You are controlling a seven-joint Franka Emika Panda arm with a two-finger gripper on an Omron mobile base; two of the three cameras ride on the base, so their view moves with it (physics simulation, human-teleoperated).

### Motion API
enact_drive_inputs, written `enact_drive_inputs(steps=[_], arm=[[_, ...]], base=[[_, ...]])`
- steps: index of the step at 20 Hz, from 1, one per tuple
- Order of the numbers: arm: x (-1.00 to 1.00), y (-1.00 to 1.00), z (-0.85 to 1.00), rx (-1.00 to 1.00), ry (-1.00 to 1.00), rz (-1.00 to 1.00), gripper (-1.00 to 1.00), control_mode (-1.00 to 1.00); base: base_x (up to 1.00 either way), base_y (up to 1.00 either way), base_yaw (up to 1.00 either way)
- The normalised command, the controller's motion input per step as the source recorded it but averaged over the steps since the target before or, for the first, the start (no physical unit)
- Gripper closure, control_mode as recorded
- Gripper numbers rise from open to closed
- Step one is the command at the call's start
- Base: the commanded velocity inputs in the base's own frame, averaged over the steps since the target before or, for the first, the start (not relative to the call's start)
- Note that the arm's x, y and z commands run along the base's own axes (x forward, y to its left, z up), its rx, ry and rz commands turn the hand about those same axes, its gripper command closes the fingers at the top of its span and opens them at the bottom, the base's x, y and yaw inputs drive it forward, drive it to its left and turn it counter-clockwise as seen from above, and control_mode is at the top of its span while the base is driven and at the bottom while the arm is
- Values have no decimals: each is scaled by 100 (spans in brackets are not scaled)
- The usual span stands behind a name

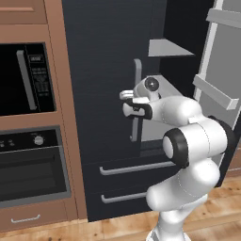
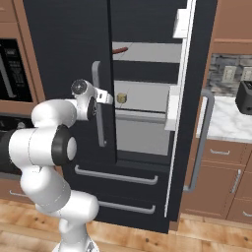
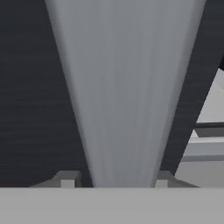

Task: Retrieve the sausage and cheese from the fridge and place them on the cutting board on the counter.

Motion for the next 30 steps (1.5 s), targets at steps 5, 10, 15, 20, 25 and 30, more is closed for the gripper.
enact_drive_inputs(steps=[5,10,15,20,25,30], arm=[[-10,0,44,0,0,0,100,-100],[-61,1,61,0,0,0,100,-100],[-100,7,61,0,0,0,100,-100],[-87,15,58,0,0,0,100,-100],[-48,12,43,0,0,0,100,-100],[-19,-10,36,0,0,-1,100,-100]], base=[[0,0,0],[0,0,0],[0,0,0],[0,0,0],[0,0,0],[0,0,0]])
